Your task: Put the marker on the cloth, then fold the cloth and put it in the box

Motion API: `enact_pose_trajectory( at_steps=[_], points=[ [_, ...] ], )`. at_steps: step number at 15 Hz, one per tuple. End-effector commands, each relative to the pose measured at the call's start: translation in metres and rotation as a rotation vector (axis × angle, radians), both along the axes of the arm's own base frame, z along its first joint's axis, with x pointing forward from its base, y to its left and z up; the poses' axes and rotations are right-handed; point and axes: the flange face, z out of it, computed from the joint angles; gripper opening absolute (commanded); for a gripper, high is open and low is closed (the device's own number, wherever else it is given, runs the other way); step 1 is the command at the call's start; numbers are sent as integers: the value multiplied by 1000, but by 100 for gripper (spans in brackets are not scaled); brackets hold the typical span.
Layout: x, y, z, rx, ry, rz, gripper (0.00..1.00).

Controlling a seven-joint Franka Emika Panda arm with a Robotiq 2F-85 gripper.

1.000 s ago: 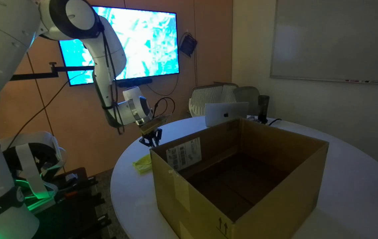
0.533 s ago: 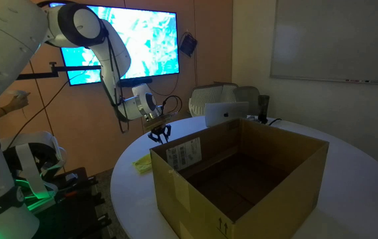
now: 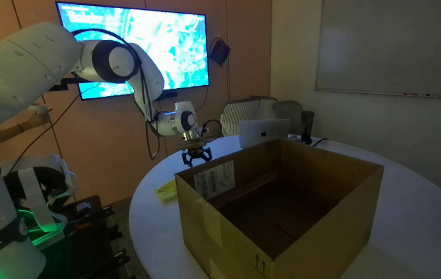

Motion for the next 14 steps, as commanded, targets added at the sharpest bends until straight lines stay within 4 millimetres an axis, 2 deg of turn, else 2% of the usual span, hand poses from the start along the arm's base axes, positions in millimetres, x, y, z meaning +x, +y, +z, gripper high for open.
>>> enact_pose_trajectory(
  at_steps=[1,5,10,14],
  points=[
    [40,4,0,35,26,-193,100],
    [66,-2,-5,61,44,-404,100],
    [82,-6,-16,74,81,-668,100],
    [89,-2,-5,69,78,-878,100]
  ],
)
